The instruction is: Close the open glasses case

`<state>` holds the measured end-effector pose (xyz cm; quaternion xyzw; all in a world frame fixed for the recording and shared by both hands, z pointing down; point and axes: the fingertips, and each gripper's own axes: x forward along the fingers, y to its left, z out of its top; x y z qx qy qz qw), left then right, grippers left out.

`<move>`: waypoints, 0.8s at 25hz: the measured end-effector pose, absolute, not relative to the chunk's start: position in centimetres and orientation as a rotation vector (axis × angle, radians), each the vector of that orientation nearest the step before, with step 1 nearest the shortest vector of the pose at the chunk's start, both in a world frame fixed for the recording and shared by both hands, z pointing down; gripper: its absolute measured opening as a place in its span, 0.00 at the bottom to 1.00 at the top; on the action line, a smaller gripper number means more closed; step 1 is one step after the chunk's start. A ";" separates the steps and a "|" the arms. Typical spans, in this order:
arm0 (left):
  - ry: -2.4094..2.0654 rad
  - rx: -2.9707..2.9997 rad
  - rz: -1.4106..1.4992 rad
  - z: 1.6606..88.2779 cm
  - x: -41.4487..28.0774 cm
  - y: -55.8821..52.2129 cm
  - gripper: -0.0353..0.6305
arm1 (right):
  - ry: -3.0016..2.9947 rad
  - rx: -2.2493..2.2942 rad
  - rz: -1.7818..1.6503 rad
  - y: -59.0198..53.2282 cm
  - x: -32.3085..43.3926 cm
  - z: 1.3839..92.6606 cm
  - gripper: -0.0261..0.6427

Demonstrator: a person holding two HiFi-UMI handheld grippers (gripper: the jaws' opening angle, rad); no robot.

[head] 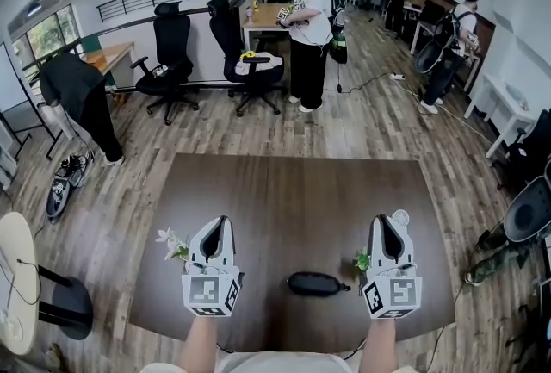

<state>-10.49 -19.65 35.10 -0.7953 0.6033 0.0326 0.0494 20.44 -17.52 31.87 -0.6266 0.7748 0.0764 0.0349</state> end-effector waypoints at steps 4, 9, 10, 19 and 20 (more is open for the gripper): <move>1.839 -2.420 0.090 35.4 -10.5 -19.6 0.06 | 2.406 -1.931 0.234 -17.5 20.1 32.7 0.04; 1.842 -2.417 0.089 35.2 -10.6 -19.3 0.06 | 2.426 -1.934 0.244 -17.4 19.5 32.7 0.04; 1.844 -2.416 0.091 35.2 -10.7 -19.3 0.06 | 2.428 -1.934 0.244 -17.5 19.4 32.8 0.04; 1.849 -2.415 0.088 35.3 -10.7 -19.3 0.06 | 2.439 -1.941 0.243 -17.8 19.3 32.9 0.04; 1.850 -2.414 0.088 35.3 -10.8 -19.3 0.06 | 2.440 -1.946 0.241 -17.8 19.3 33.0 0.04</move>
